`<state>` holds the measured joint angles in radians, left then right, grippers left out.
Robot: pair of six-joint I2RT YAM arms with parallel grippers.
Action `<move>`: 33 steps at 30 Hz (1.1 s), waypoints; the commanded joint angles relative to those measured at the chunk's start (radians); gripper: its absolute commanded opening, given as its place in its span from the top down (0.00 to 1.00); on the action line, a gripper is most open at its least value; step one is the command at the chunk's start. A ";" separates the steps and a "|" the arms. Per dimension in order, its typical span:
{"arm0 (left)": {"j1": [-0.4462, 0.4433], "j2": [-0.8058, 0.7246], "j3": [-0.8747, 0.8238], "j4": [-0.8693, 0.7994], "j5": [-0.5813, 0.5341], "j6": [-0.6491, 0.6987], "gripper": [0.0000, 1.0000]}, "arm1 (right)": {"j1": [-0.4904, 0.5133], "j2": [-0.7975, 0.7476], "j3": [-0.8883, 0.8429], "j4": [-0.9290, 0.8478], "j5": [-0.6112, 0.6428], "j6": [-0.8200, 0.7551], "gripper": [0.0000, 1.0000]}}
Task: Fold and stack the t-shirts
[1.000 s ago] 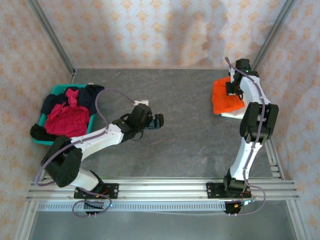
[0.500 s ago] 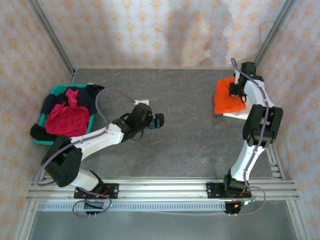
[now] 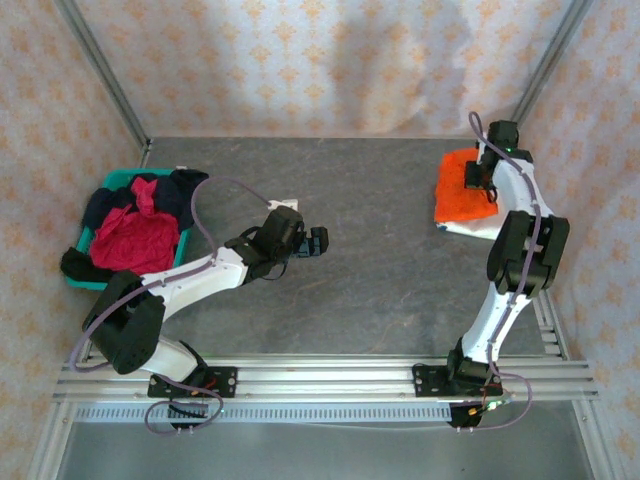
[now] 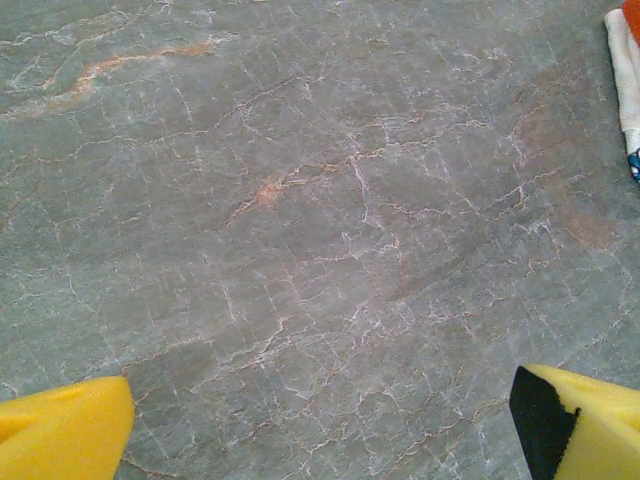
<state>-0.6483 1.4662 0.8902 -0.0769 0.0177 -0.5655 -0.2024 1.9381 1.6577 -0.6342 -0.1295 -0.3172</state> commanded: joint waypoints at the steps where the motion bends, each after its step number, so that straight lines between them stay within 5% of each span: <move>1: -0.008 0.014 0.015 0.032 -0.010 0.026 0.02 | -0.026 -0.066 -0.008 0.042 0.039 0.011 1.00; 16: -0.008 0.003 0.009 0.039 0.002 0.026 0.02 | -0.028 0.109 -0.001 0.046 0.146 -0.001 1.00; 18: -0.009 0.001 0.009 0.039 0.001 0.026 0.02 | -0.029 0.114 -0.011 0.069 0.167 0.013 0.79; 21: -0.008 -0.004 0.007 0.037 0.001 0.052 0.02 | -0.028 0.089 -0.021 0.081 0.187 0.025 0.30; 23: -0.008 -0.007 0.006 0.037 0.001 0.053 0.02 | -0.028 0.060 -0.024 0.072 0.224 0.039 0.14; 28: -0.008 -0.019 -0.010 0.049 -0.001 0.048 0.02 | -0.023 -0.061 -0.087 0.076 0.304 0.108 0.04; 33: -0.009 -0.018 -0.021 0.071 0.009 0.038 0.02 | 0.018 -0.143 -0.164 0.163 0.185 0.187 0.05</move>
<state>-0.6483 1.4742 0.8848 -0.0399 0.0216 -0.5400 -0.2119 1.8431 1.5177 -0.5377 0.1028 -0.2058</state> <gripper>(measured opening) 0.985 0.955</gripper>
